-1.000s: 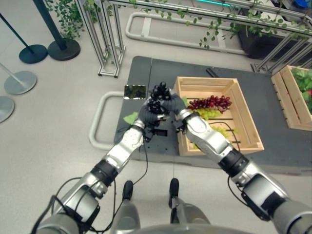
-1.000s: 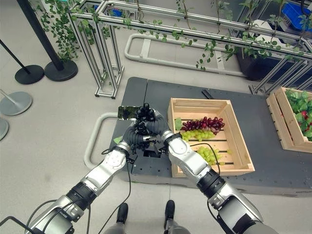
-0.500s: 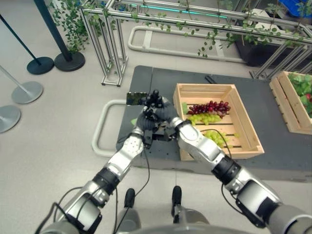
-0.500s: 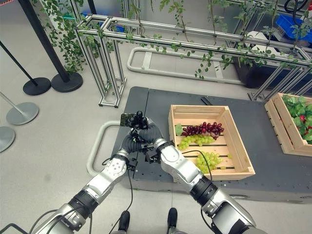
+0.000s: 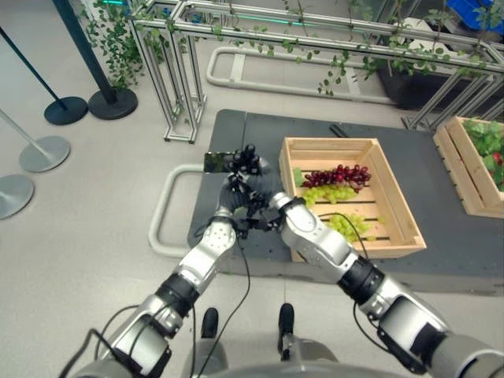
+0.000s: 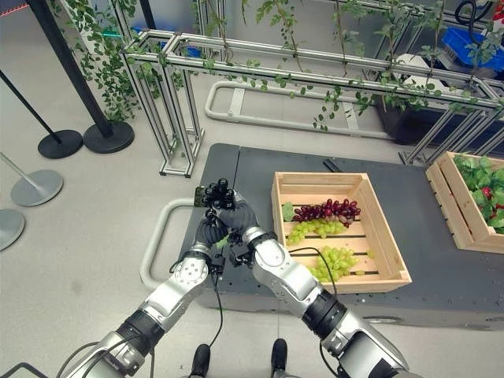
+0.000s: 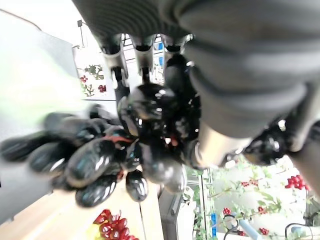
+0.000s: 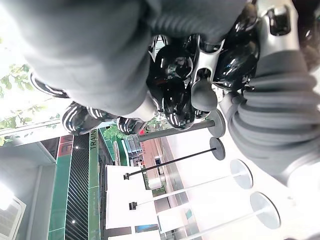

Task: Pick up the fruits from the basket on one side to the basket on the other side

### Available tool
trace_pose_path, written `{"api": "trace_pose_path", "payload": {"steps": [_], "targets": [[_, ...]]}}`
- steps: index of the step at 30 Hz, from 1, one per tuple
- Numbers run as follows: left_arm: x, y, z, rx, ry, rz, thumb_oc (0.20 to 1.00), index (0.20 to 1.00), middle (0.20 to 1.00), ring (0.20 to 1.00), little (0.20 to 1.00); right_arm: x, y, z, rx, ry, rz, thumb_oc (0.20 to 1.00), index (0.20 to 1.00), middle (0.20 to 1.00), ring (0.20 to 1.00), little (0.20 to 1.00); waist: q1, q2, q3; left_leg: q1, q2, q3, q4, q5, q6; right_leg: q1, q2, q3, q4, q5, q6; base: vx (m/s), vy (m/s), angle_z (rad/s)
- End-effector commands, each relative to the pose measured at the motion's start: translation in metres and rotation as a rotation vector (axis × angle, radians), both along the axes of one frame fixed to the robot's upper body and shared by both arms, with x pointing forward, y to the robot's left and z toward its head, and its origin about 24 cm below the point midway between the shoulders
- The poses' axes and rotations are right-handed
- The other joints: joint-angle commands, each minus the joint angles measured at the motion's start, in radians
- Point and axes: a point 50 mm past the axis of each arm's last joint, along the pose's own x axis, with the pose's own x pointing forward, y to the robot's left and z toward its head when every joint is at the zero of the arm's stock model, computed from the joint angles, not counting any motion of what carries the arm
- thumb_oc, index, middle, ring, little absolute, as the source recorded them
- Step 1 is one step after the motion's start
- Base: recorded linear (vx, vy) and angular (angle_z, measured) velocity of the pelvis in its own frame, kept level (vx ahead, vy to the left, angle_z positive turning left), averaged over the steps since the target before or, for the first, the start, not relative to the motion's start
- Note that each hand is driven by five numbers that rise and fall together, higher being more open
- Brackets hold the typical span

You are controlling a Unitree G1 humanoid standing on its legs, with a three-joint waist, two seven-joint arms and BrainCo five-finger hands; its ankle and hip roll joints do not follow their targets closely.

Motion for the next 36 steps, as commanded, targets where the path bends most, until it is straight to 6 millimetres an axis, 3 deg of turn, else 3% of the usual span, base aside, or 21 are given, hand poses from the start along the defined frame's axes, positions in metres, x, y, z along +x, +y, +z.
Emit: {"api": "trace_pose_path", "payload": {"steps": [1,2,3,16,18,21,22,30,34,36], "targets": [[0.011,-0.025,0.044,-0.132,-0.189,-0.063,0.2,0.2,0.2,0.2,0.2,-0.029,0.029,0.023,0.181,-0.058,0.173,0.2,0.2,0.2,0.2,0.2,0.0,-0.022,-0.055,-0.018,-0.052,-0.022,0.035,-0.087,0.057,0.032,-0.045,0.017,0.132,-0.196,0.078,0.0,0.0,0.0],[0.011,-0.024,0.044,-0.135,-0.188,-0.06,0.2,0.2,0.2,0.2,0.2,-0.029,0.028,0.024,0.178,-0.063,0.174,0.511,0.511,0.511,0.511,0.511,0.0,-0.022,-0.055,-0.017,-0.052,-0.021,0.034,-0.087,0.057,0.034,-0.044,0.016,0.131,-0.196,0.078,0.0,0.0,0.0],[0.011,-0.023,0.043,-0.138,-0.185,-0.057,0.2,0.2,0.2,0.2,0.2,-0.029,0.026,0.025,0.168,-0.079,0.173,1.0,1.0,1.0,1.0,1.0,-0.001,-0.021,-0.057,-0.016,-0.05,-0.021,0.033,-0.087,0.056,0.034,-0.045,0.017,0.13,-0.196,0.078,0.0,0.0,0.0],[0.0,0.009,0.038,-0.255,-0.18,0.003,0.2,0.2,0.2,0.2,0.2,-0.032,-0.028,0.021,0.167,-0.14,0.045,1.0,1.0,1.0,1.0,1.0,-0.024,0.006,-0.057,-0.016,-0.043,-0.028,0.03,-0.077,0.046,0.034,-0.033,0.032,0.138,-0.209,0.066,-0.01,-0.007,0.0],[-0.001,0.011,0.039,-0.265,-0.186,-0.004,0.2,0.2,0.2,0.2,0.2,-0.03,-0.038,0.022,0.165,-0.156,0.009,1.0,1.0,1.0,1.0,1.0,-0.04,0.015,-0.052,-0.045,-0.044,-0.044,0.038,-0.064,0.044,0.014,-0.007,0.11,0.152,-0.218,0.063,-0.05,-0.028,0.09],[-0.002,0.018,0.037,-0.277,-0.186,0.003,0.2,0.2,0.2,0.2,0.2,-0.029,-0.052,0.03,0.155,-0.211,-0.037,1.0,1.0,1.0,1.0,1.0,-0.058,0.03,-0.054,-0.073,-0.041,-0.078,0.051,-0.05,0.048,-0.009,0.066,0.313,0.185,-0.242,0.045,-0.04,-0.038,0.48],[-0.003,0.02,0.034,-0.292,-0.18,0.015,0.2,0.2,0.2,0.2,0.2,-0.028,-0.055,0.029,0.161,-0.211,-0.049,1.0,1.0,1.0,1.0,1.0,-0.058,0.031,-0.055,-0.076,-0.041,-0.085,0.051,-0.048,0.045,-0.002,0.067,0.322,0.169,-0.239,0.041,-0.02,-0.078,0.42],[-0.025,0.048,0.01,-0.402,-0.113,0.118,0.2,0.2,0.2,0.2,0.2,-0.036,-0.088,0.028,0.187,-0.24,-0.152,1.0,1.0,1.0,1.0,1.0,-0.062,0.075,-0.057,-0.075,-0.004,-0.139,0.076,-0.026,0.004,0.056,0.097,0.267,0.131,-0.253,0.004,0.01,-0.15,0.05],[-0.045,0.068,-0.01,-0.443,-0.053,0.173,0.2,0.2,0.2,0.2,0.2,-0.042,-0.112,0.023,0.211,-0.232,-0.225,1.0,1.0,1.0,1.0,1.0,-0.057,0.108,-0.031,-0.106,0.04,-0.188,0.084,0.032,-0.044,0.1,0.139,0.211,0.088,-0.264,-0.03,-0.04,-0.21,0.34],[-0.048,0.068,-0.015,-0.476,-0.037,0.181,0.2,0.2,0.2,0.2,0.2,-0.043,-0.126,0.023,0.207,-0.243,-0.285,1.0,1.0,1.0,1.0,1.0,-0.062,0.117,-0.008,-0.141,0.047,-0.163,0.099,0.053,-0.042,0.1,0.134,0.171,0.085,-0.266,-0.035,-0.19,-0.14,0.63]]}}
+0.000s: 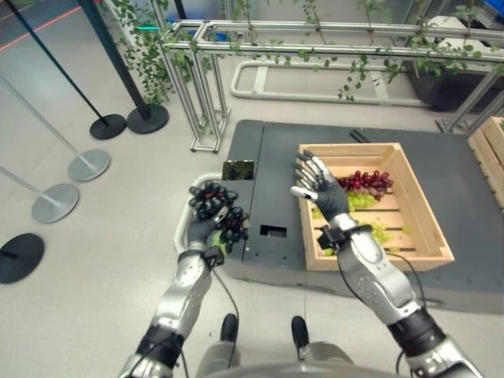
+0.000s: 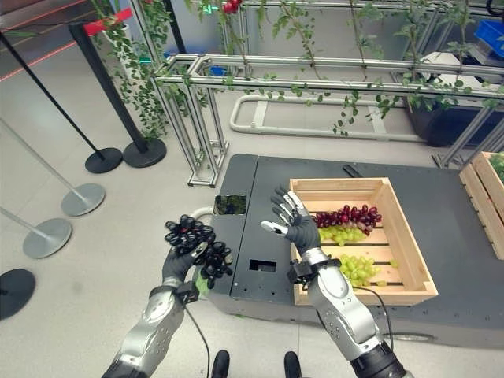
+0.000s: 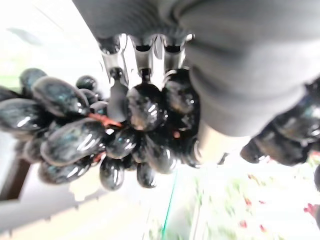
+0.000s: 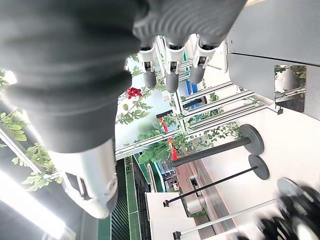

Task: Pick up the fruits from the basket on one side to the basket on the other side

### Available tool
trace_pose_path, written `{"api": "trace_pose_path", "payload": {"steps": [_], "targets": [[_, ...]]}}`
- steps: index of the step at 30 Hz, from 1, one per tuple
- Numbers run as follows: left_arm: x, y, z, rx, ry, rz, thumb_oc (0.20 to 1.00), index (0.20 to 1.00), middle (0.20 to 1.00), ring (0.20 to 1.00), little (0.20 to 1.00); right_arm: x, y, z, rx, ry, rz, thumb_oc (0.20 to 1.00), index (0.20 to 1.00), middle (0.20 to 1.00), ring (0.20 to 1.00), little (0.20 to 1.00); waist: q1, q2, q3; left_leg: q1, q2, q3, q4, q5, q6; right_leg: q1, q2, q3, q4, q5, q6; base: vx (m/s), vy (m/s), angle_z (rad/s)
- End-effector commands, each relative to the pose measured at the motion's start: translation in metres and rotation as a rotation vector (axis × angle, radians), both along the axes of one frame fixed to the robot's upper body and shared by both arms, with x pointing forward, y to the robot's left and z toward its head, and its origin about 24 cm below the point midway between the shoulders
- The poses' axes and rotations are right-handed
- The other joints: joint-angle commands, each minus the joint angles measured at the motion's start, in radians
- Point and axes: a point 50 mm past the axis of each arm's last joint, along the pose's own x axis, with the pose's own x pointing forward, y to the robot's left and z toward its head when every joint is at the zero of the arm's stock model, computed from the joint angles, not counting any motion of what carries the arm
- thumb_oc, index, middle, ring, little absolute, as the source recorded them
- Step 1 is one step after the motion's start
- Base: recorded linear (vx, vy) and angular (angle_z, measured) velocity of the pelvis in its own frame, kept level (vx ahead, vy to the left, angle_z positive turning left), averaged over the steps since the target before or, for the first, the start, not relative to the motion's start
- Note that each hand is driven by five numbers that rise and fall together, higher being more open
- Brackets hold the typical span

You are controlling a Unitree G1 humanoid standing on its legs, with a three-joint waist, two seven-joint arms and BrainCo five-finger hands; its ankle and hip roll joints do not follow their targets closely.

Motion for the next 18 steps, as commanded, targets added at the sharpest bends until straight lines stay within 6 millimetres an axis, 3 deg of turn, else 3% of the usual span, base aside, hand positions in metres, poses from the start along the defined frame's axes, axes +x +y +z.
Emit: {"api": "trace_pose_path", "payload": {"steps": [1,2,3,6,8,11,12,16,18], "targets": [[0.014,0.0,0.035,-0.085,-0.208,-0.016,0.2,0.2,0.2,0.2,0.2,-0.009,-0.015,0.039,0.063,-0.217,-0.069,1.0,1.0,1.0,1.0,1.0,-0.015,-0.048,0.002,-0.138,-0.001,0.097,0.073,0.062,0.021,0.023,-0.013,-0.056,0.0,-0.134,0.005,-0.2,-0.081,0.73],[0.014,0.0,0.035,-0.085,-0.208,-0.017,0.2,0.2,0.2,0.2,0.2,-0.009,-0.015,0.039,0.063,-0.217,-0.07,1.0,1.0,1.0,1.0,1.0,-0.015,-0.048,0.001,-0.141,-0.002,0.097,0.077,0.059,0.022,0.023,-0.014,-0.057,0.0,-0.135,0.005,-0.23,-0.105,1.06],[0.011,0.002,0.033,-0.093,-0.203,-0.013,0.2,0.2,0.2,0.2,0.2,-0.009,-0.019,0.037,0.062,-0.21,-0.1,1.0,1.0,1.0,1.0,1.0,-0.02,-0.051,0.005,-0.146,-0.015,0.141,0.125,0.035,0.028,0.009,-0.024,-0.079,0.002,-0.125,0.009,-0.19,-0.118,1.02],[0.003,0.007,0.027,-0.098,-0.185,-0.011,0.2,0.2,0.2,0.2,0.2,-0.011,-0.027,0.027,0.036,-0.174,-0.142,1.0,1.0,1.0,1.0,1.0,-0.028,-0.074,-0.001,-0.119,-0.097,0.188,0.277,-0.119,0.066,-0.02,-0.055,-0.131,-0.011,-0.094,0.01,-0.22,-0.15,0.78],[-0.006,0.013,0.022,-0.11,-0.171,0.0,0.2,0.2,0.2,0.2,0.2,-0.014,-0.034,0.018,0.022,-0.142,-0.184,1.0,1.0,1.0,1.0,1.0,-0.033,-0.082,-0.009,-0.057,-0.154,0.225,0.369,-0.263,0.107,-0.027,-0.066,-0.193,-0.029,-0.077,0.011,-0.19,-0.152,0.84],[-0.01,0.016,0.023,-0.107,-0.176,-0.001,0.2,0.2,0.2,0.2,0.2,-0.015,-0.039,0.015,0.005,-0.13,-0.21,1.0,1.0,1.0,1.0,1.0,-0.047,-0.077,-0.022,-0.009,-0.163,0.241,0.436,-0.295,0.113,-0.043,-0.075,-0.251,-0.028,-0.068,0.01,-0.16,-0.078,0.9],[-0.013,0.018,0.021,-0.104,-0.172,0.001,0.2,0.2,0.2,0.2,0.2,-0.016,-0.043,0.01,-0.017,-0.112,-0.232,1.0,1.0,1.0,1.0,1.0,-0.054,-0.054,-0.028,0.06,-0.156,0.251,0.476,-0.314,0.103,-0.051,-0.071,-0.307,-0.017,-0.066,0.007,-0.12,0.012,1.02],[-0.016,0.022,0.019,-0.084,-0.164,0.011,0.2,0.2,0.2,0.2,0.2,-0.018,-0.052,0.002,-0.04,-0.08,-0.276,1.0,1.0,1.0,1.0,1.0,-0.078,-0.024,-0.052,0.167,-0.148,0.261,0.426,-0.285,0.073,-0.11,-0.102,-0.437,0.021,-0.056,0.0,-0.16,0.056,1.08],[-0.016,0.022,0.019,-0.077,-0.164,0.01,0.2,0.2,0.2,0.2,0.2,-0.019,-0.053,0.0,-0.041,-0.07,-0.283,1.0,1.0,1.0,1.0,1.0,-0.085,-0.019,-0.057,0.182,-0.146,0.255,0.399,-0.286,0.072,-0.126,-0.111,-0.465,0.04,-0.056,0.0,-0.13,0.059,1.17]]}}
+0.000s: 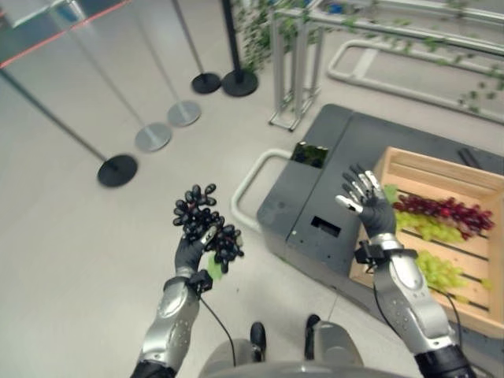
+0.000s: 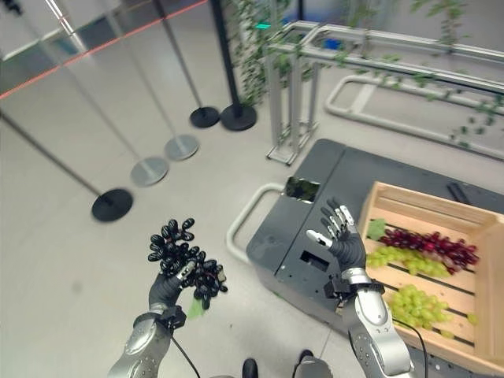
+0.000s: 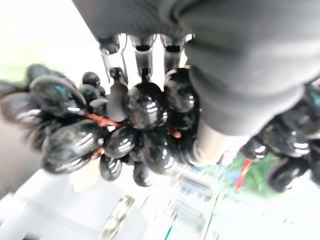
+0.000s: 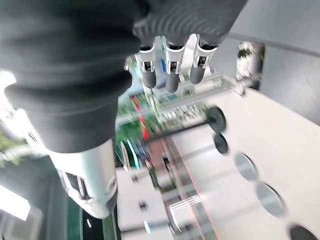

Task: Pick up the fruits from the basket on one side to the basket on the other side

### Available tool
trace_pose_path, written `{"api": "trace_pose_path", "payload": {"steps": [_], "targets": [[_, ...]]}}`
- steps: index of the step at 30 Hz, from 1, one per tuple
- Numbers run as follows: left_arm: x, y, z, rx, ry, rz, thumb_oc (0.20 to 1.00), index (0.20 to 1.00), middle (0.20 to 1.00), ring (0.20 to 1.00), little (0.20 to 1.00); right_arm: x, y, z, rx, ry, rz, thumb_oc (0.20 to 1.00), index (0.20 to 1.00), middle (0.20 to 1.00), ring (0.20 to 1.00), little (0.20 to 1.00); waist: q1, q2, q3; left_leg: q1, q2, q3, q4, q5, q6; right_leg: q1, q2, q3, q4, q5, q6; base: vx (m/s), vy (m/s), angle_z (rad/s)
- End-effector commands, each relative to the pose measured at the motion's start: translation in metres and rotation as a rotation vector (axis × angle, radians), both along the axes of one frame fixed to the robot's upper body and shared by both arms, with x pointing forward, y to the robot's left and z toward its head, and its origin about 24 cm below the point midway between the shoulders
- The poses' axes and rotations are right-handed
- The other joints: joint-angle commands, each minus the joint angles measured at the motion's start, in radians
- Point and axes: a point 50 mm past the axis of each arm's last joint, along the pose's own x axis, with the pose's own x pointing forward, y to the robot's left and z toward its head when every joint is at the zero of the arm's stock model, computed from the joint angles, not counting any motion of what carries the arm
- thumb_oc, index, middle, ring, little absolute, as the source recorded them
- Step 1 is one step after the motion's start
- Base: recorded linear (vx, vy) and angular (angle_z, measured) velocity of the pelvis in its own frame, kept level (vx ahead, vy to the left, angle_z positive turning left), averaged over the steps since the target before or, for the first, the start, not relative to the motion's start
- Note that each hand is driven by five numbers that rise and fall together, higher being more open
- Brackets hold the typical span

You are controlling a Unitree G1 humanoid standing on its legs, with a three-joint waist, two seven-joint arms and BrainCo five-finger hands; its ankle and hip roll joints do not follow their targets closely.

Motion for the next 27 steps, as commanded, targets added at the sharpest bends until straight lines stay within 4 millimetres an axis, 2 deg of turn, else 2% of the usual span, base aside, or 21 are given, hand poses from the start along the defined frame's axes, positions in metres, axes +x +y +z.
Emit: {"api": "trace_pose_path", "payload": {"steps": [1,2,3,4,5,7,9,10,11,13,14,15,16,18,19,21,22,23,24,26,27], "targets": [[0.0,0.012,0.02,0.034,-0.123,0.037,0.2,0.2,0.2,0.2,0.2,0.0,0.001,0.016,-0.015,-0.1,-0.009,1.0,1.0,1.0,1.0,1.0,-0.006,-0.007,-0.091,0.217,0.021,0.048,0.092,-0.131,-0.016,-0.039,0.004,-0.11,-0.096,0.025,0.073,-0.17,0.069,0.61],[0.0,0.012,0.02,0.035,-0.123,0.037,0.2,0.2,0.2,0.2,0.2,0.0,0.001,0.016,-0.014,-0.1,-0.009,1.0,1.0,1.0,1.0,1.0,-0.009,-0.013,-0.093,0.213,0.013,0.045,0.087,-0.122,-0.014,-0.043,-0.004,-0.112,-0.096,0.028,0.075,-0.18,0.127,0.88],[-0.001,0.012,0.019,0.051,-0.12,0.039,0.2,0.2,0.2,0.2,0.2,0.0,0.001,0.015,-0.014,-0.101,-0.015,1.0,1.0,1.0,1.0,1.0,-0.001,-0.016,-0.096,0.223,0.031,0.054,0.028,-0.165,0.004,-0.054,-0.018,-0.131,-0.092,0.041,0.087,-0.07,0.08,0.86],[-0.001,0.012,0.019,0.051,-0.12,0.039,0.2,0.2,0.2,0.2,0.2,0.0,0.001,0.015,-0.014,-0.101,-0.015,1.0,1.0,1.0,1.0,1.0,-0.001,-0.016,-0.095,0.223,0.031,0.054,0.028,-0.165,0.004,-0.054,-0.018,-0.131,-0.092,0.041,0.087,-0.19,0.165,0.93],[-0.002,0.014,0.019,0.079,-0.112,0.036,0.2,0.2,0.2,0.2,0.2,-0.003,-0.001,0.01,-0.024,-0.078,-0.031,1.0,1.0,1.0,1.0,1.0,0.002,-0.027,-0.102,0.25,0.055,0.061,-0.061,-0.17,0.012,-0.077,-0.043,-0.155,-0.08,0.053,0.107,-0.22,0.114,0.64],[-0.003,0.02,0.022,0.147,-0.114,0.037,0.2,0.2,0.2,0.2,0.2,-0.002,-0.003,0.004,-0.013,-0.055,-0.052,1.0,1.0,1.0,1.0,1.0,0.019,-0.05,-0.102,0.283,0.069,0.044,-0.187,-0.135,0.015,-0.104,-0.054,-0.176,-0.08,0.093,0.135,-0.29,0.15,0.75],[-0.003,0.025,0.026,0.187,-0.123,0.034,0.2,0.2,0.2,0.2,0.2,-0.002,-0.003,0.0,0.0,-0.035,-0.061,1.0,1.0,1.0,1.0,1.0,0.034,-0.082,-0.092,0.287,0.059,0.033,-0.244,-0.104,0.024,-0.11,-0.063,-0.167,-0.099,0.125,0.153,-0.21,0.122,0.51],[-0.003,0.025,0.026,0.187,-0.123,0.034,0.2,0.2,0.2,0.2,0.2,-0.002,-0.003,0.0,0.0,-0.035,-0.061,1.0,1.0,1.0,1.0,1.0,0.035,-0.082,-0.092,0.287,0.059,0.033,-0.244,-0.104,0.024,-0.11,-0.063,-0.167,-0.099,0.125,0.153,-0.2,0.131,0.31],[-0.005,0.031,0.029,0.233,-0.127,0.039,0.2,0.2,0.2,0.2,0.2,-0.001,-0.001,-0.005,0.007,-0.015,-0.057,1.0,1.0,1.0,1.0,1.0,0.055,-0.118,-0.085,0.294,0.044,0.03,-0.289,-0.078,0.034,-0.116,-0.063,-0.157,-0.114,0.158,0.173,-0.19,0.137,0.31],[-0.004,0.034,0.032,0.271,-0.133,0.047,0.2,0.2,0.2,0.2,0.2,0.0,0.001,-0.01,0.006,0.009,-0.059,1.0,1.0,1.0,1.0,1.0,0.065,-0.148,-0.072,0.293,0.028,0.012,-0.299,-0.06,0.04,-0.12,-0.061,-0.126,-0.117,0.175,0.193,-0.26,0.155,0.26],[-0.002,0.036,0.034,0.277,-0.14,0.048,0.2,0.2,0.2,0.2,0.2,0.001,0.0,-0.009,0.008,0.007,-0.066,1.0,1.0,1.0,1.0,1.0,0.054,-0.163,-0.062,0.274,0.018,-0.014,-0.283,-0.052,0.049,-0.139,-0.056,-0.045,-0.097,0.176,0.206,-0.22,0.089,0.27],[0.001,0.035,0.036,0.279,-0.151,0.041,0.2,0.2,0.2,0.2,0.2,0.0,-0.001,-0.009,0.009,0.008,-0.072,1.0,1.0,1.0,1.0,1.0,0.048,-0.167,-0.056,0.252,0.014,-0.038,-0.275,-0.045,0.057,-0.151,-0.027,0.077,-0.058,0.15,0.212,-0.22,0.081,0.49],[0.003,0.035,0.038,0.281,-0.161,0.044,0.2,0.2,0.2,0.2,0.2,0.001,-0.002,-0.009,0.007,0.008,-0.074,1.0,1.0,1.0,1.0,1.0,0.05,-0.17,-0.053,0.227,0.01,-0.053,-0.262,-0.038,0.063,-0.149,0.001,0.162,-0.026,0.123,0.211,-0.24,0.073,1.17],[0.004,0.034,0.041,0.295,-0.172,0.03,0.2,0.2,0.2,0.2,0.2,0.0,-0.002,-0.011,0.006,0.021,-0.061,1.0,1.0,1.0,1.0,1.0,0.074,-0.171,-0.072,0.141,0.012,-0.114,-0.252,0.022,0.075,-0.107,0.033,0.248,0.065,0.062,0.199,-0.27,0.006,1.17],[0.004,0.034,0.041,0.295,-0.171,0.03,0.2,0.2,0.2,0.2,0.2,0.0,-0.002,-0.012,0.006,0.021,-0.061,1.0,1.0,1.0,1.0,1.0,0.072,-0.171,-0.073,0.14,0.011,-0.116,-0.251,0.022,0.075,-0.108,0.032,0.246,0.067,0.059,0.199,-0.19,-0.03,0.63],[0.005,0.034,0.041,0.297,-0.162,0.031,0.2,0.2,0.2,0.2,0.2,0.0,-0.001,-0.012,0.009,0.021,-0.056,1.0,1.0,1.0,1.0,1.0,0.084,-0.165,-0.096,0.096,0.024,-0.172,-0.266,0.07,0.074,-0.072,0.076,0.325,0.153,0.006,0.195,-0.12,-0.032,0.46],[0.005,0.034,0.041,0.299,-0.159,0.024,0.2,0.2,0.2,0.2,0.2,-0.001,0.0,-0.011,0.006,0.019,-0.049,1.0,1.0,1.0,1.0,1.0,0.086,-0.166,-0.11,0.079,0.027,-0.2,-0.273,0.086,0.072,-0.051,0.103,0.377,0.156,-0.008,0.194,-0.1,-0.052,0.64],[0.004,0.032,0.039,0.302,-0.15,0.01,0.2,0.2,0.2,0.2,0.2,-0.002,-0.002,-0.012,-0.011,0.024,-0.046,1.0,1.0,1.0,1.0,1.0,0.081,-0.166,-0.127,0.056,0.022,-0.253,-0.282,0.114,0.069,-0.013,0.159,0.477,0.168,-0.055,0.179,-0.05,-0.032,0.84],[0.004,0.032,0.039,0.302,-0.15,0.01,0.2,0.2,0.2,0.2,0.2,-0.003,-0.002,-0.012,-0.012,0.024,-0.046,1.0,1.0,1.0,1.0,1.0,0.08,-0.167,-0.127,0.057,0.021,-0.254,-0.282,0.113,0.069,-0.013,0.158,0.476,0.171,-0.059,0.178,-0.05,-0.03,1.19],[0.005,0.028,0.041,0.299,-0.165,-0.011,0.2,0.2,0.2,0.2,0.2,-0.003,-0.002,-0.008,-0.052,0.009,-0.025,1.0,1.0,1.0,1.0,1.0,0.076,-0.156,-0.131,0.019,-0.027,-0.332,-0.247,0.13,0.063,0.041,0.205,0.611,0.175,-0.103,0.153,-0.05,-0.048,0.88],[0.005,0.028,0.041,0.299,-0.165,-0.011,0.2,0.2,0.2,0.2,0.2,-0.003,-0.002,-0.008,-0.053,0.009,-0.025,1.0,1.0,1.0,1.0,1.0,0.073,-0.157,-0.13,0.018,-0.03,-0.335,-0.242,0.128,0.064,0.043,0.202,0.609,0.175,-0.105,0.153,-0.03,-0.041,0.96]]}}
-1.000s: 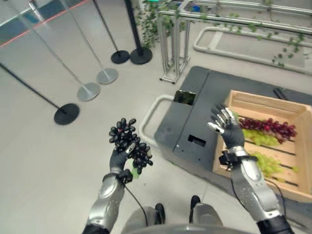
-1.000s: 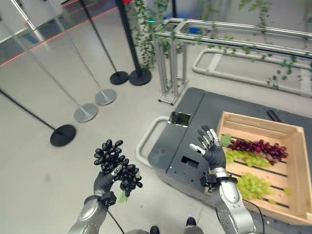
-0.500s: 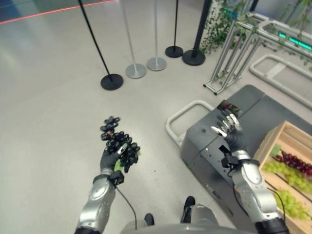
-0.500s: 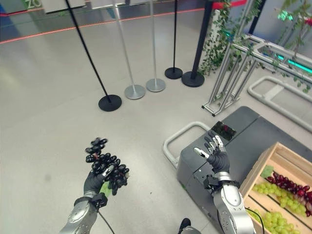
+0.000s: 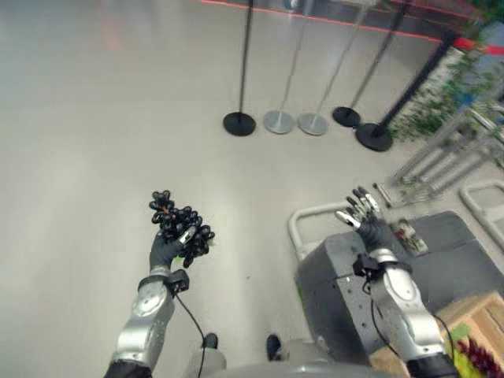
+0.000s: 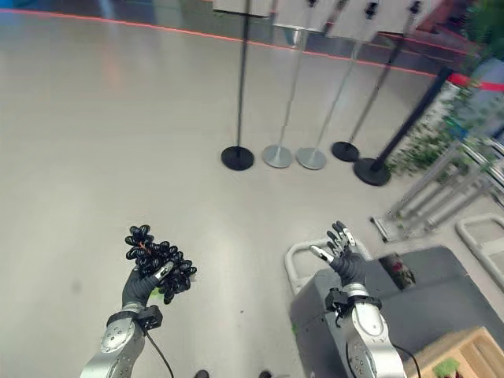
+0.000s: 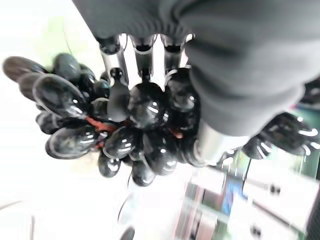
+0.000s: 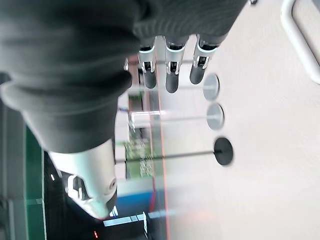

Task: Pick up the fruits from the basket on one side to the basket on the other side

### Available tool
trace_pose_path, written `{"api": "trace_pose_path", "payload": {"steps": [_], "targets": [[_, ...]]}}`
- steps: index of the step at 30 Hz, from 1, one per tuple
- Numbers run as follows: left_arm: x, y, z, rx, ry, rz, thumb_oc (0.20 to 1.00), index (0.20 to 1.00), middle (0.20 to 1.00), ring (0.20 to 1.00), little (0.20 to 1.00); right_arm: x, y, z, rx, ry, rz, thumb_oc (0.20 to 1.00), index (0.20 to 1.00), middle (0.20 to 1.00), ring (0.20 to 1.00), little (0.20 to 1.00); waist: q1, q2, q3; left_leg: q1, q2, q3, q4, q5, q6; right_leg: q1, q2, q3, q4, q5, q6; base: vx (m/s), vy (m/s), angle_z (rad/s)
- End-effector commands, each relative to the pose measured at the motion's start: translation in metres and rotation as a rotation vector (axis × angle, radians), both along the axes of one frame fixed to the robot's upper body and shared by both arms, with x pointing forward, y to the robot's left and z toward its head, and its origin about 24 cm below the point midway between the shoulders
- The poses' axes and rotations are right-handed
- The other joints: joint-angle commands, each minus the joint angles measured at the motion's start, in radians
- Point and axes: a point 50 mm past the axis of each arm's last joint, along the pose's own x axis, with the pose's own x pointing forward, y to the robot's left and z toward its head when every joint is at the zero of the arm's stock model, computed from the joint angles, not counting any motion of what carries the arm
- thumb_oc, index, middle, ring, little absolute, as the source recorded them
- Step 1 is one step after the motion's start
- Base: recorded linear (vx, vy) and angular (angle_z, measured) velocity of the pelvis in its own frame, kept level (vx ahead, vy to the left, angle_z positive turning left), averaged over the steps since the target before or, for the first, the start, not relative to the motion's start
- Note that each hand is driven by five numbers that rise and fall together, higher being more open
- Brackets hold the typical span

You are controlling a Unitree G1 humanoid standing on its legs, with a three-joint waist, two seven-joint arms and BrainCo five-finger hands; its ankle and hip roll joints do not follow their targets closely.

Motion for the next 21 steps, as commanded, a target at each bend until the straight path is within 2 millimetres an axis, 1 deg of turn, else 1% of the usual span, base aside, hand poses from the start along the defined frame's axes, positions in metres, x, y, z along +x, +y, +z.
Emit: {"api": "trace_pose_path", "payload": {"steps": [1,2,3,4,5,6,7,8,9,10,11,12,13,15,16,17,18,19,20,21], "targets": [[0.017,-0.012,0.043,0.052,-0.224,-0.083,0.2,0.2,0.2,0.2,0.2,0.003,0.0,0.027,-0.058,-0.135,0.031,1.0,1.0,1.0,1.0,1.0,-0.02,0.032,-0.032,0.037,-0.078,-0.048,-0.094,0.048,0.084,0.019,0.058,0.051,0.045,-0.028,0.0,-0.08,-0.127,1.06],[0.014,-0.011,0.044,0.021,-0.239,-0.066,0.2,0.2,0.2,0.2,0.2,0.008,0.008,0.031,-0.081,-0.144,0.074,1.0,1.0,1.0,1.0,1.0,0.002,0.035,-0.036,0.018,-0.095,-0.06,-0.093,0.054,0.072,0.057,0.031,0.011,-0.106,-0.022,-0.014,-0.08,-0.126,0.83],[0.013,-0.011,0.044,0.02,-0.238,-0.066,0.2,0.2,0.2,0.2,0.2,0.008,0.008,0.031,-0.082,-0.143,0.074,1.0,1.0,1.0,1.0,1.0,0.0,0.035,-0.037,0.017,-0.096,-0.063,-0.092,0.054,0.072,0.061,0.029,0.009,-0.113,-0.018,-0.014,-0.1,-0.188,0.5],[0.011,-0.01,0.044,-0.02,-0.245,-0.047,0.2,0.2,0.2,0.2,0.2,0.012,0.01,0.037,-0.105,-0.167,0.094,1.0,1.0,1.0,1.0,1.0,0.015,0.044,-0.044,0.001,-0.097,-0.071,-0.086,0.06,0.063,0.079,0.024,0.01,-0.158,-0.018,-0.017,-0.07,-0.122,0.22],[0.009,-0.009,0.045,-0.047,-0.255,-0.037,0.2,0.2,0.2,0.2,0.2,0.014,0.011,0.042,-0.121,-0.185,0.094,1.0,1.0,1.0,1.0,1.0,0.029,0.059,-0.041,-0.02,-0.093,-0.08,-0.074,0.069,0.051,0.09,0.023,0.001,-0.193,-0.008,-0.03,-0.12,-0.206,0.32],[0.008,-0.01,0.045,-0.066,-0.256,-0.036,0.2,0.2,0.2,0.2,0.2,0.017,0.013,0.045,-0.113,-0.197,0.098,1.0,1.0,1.0,1.0,1.0,0.042,0.071,-0.036,-0.042,-0.087,-0.095,-0.071,0.088,0.035,0.104,0.03,-0.009,-0.238,0.003,-0.04,-0.2,-0.21,0.22],[0.008,-0.011,0.043,-0.09,-0.254,-0.033,0.2,0.2,0.2,0.2,0.2,0.018,0.014,0.046,-0.11,-0.206,0.096,1.0,1.0,1.0,1.0,1.0,0.062,0.087,-0.021,-0.076,-0.079,-0.116,-0.069,0.118,0.015,0.115,0.033,-0.02,-0.275,0.006,-0.049,-0.24,-0.185,0.42],[0.009,-0.013,0.043,-0.104,-0.255,-0.042,0.2,0.2,0.2,0.2,0.2,0.018,0.011,0.047,-0.127,-0.206,0.082,1.0,1.0,1.0,1.0,1.0,0.063,0.104,-0.012,-0.106,-0.079,-0.136,-0.077,0.147,-0.001,0.121,0.031,-0.047,-0.3,0.013,-0.053,-0.46,-0.102,0.83],[0.014,-0.018,0.044,-0.122,-0.26,-0.054,0.2,0.2,0.2,0.2,0.2,0.018,0.006,0.049,-0.153,-0.212,0.057,1.0,1.0,1.0,1.0,1.0,0.044,0.11,0.025,-0.152,-0.11,-0.051,0.008,0.11,0.019,0.104,-0.012,-0.119,-0.285,0.025,-0.048,-0.36,-0.02,1.19],[0.014,-0.018,0.044,-0.122,-0.262,-0.054,0.2,0.2,0.2,0.2,0.2,0.018,0.006,0.049,-0.154,-0.213,0.056,1.0,1.0,1.0,1.0,1.0,0.043,0.112,0.024,-0.158,-0.11,-0.052,0.012,0.112,0.018,0.1,-0.011,-0.121,-0.286,0.028,-0.047,-0.36,0.015,2.25],[0.015,-0.018,0.043,-0.125,-0.259,-0.057,0.2,0.2,0.2,0.2,0.2,0.018,0.004,0.049,-0.155,-0.211,0.044,1.0,1.0,1.0,1.0,1.0,0.03,0.113,0.026,-0.153,-0.105,0.015,0.044,0.084,0.026,0.088,-0.029,-0.152,-0.279,0.032,-0.038,-0.2,0.015,2.06],[0.015,-0.018,0.042,-0.124,-0.254,-0.054,0.2,0.2,0.2,0.2,0.2,0.016,0.002,0.047,-0.162,-0.207,0.03,1.0,1.0,1.0,1.0,1.0,0.017,0.111,0.026,-0.141,-0.087,0.103,0.081,0.046,0.029,0.077,-0.054,-0.196,-0.275,0.039,-0.03,-0.25,0.012,1.88],[0.013,-0.017,0.04,-0.127,-0.249,-0.056,0.2,0.2,0.2,0.2,0.2,0.014,0.001,0.045,-0.16,-0.198,0.025,1.0,1.0,1.0,1.0,1.0,0.013,0.113,0.02,-0.117,-0.081,0.132,0.084,0.021,0.029,0.066,-0.07,-0.227,-0.276,0.045,-0.028,-0.22,-0.001,0.87],[0.008,-0.015,0.039,-0.135,-0.247,-0.044,0.2,0.2,0.2,0.2,0.2,0.011,-0.001,0.039,-0.162,-0.174,0.018,1.0,1.0,1.0,1.0,1.0,0.004,0.114,0.011,-0.061,-0.079,0.143,0.084,-0.029,0.029,0.066,-0.102,-0.295,-0.297,0.065,-0.026,-0.2,-0.005,0.7],[0.007,-0.015,0.039,-0.142,-0.247,-0.045,0.2,0.2,0.2,0.2,0.2,0.01,-0.002,0.037,-0.162,-0.169,0.012,1.0,1.0,1.0,1.0,1.0,0.005,0.115,0.001,-0.041,-0.066,0.156,0.071,-0.034,0.026,0.064,-0.113,-0.325,-0.307,0.069,-0.021,-0.18,0.03,1.24],[0.005,-0.014,0.04,-0.145,-0.252,-0.037,0.2,0.2,0.2,0.2,0.2,0.009,-0.003,0.036,-0.155,-0.164,0.001,1.0,1.0,1.0,1.0,1.0,-0.002,0.118,-0.001,-0.017,-0.039,0.175,0.064,-0.043,0.019,0.075,-0.125,-0.369,-0.308,0.069,-0.019,-0.16,0.065,1.34],[0.006,-0.013,0.04,-0.146,-0.255,-0.032,0.2,0.2,0.2,0.2,0.2,0.009,-0.004,0.035,-0.151,-0.164,-0.011,1.0,1.0,1.0,1.0,1.0,-0.001,0.115,-0.005,-0.012,-0.009,0.204,0.063,-0.041,0.013,0.071,-0.141,-0.396,-0.303,0.071,-0.015,-0.16,0.103,1.79],[0.005,-0.013,0.042,-0.15,-0.259,-0.028,0.2,0.2,0.2,0.2,0.2,0.008,-0.006,0.037,-0.148,-0.172,-0.026,1.0,1.0,1.0,1.0,1.0,-0.002,0.117,-0.007,0.007,0.039,0.239,0.058,-0.044,0.001,0.076,-0.157,-0.442,-0.297,0.069,-0.012,-0.11,0.074,1.3],[0.005,-0.013,0.042,-0.15,-0.259,-0.028,0.2,0.2,0.2,0.2,0.2,0.008,-0.006,0.037,-0.148,-0.172,-0.026,1.0,1.0,1.0,1.0,1.0,-0.002,0.117,-0.007,0.007,0.039,0.239,0.058,-0.044,0.001,0.076,-0.157,-0.442,-0.297,0.069,-0.012,-0.14,0.129,1.53],[0.005,-0.012,0.043,-0.141,-0.265,-0.028,0.2,0.2,0.2,0.2,0.2,0.008,-0.009,0.037,-0.132,-0.176,-0.044,1.0,1.0,1.0,1.0,1.0,-0.004,0.117,-0.014,0.036,0.113,0.284,0.044,-0.037,-0.018,0.083,-0.182,-0.509,-0.288,0.068,-0.005,-0.13,0.159,0.97]]}}
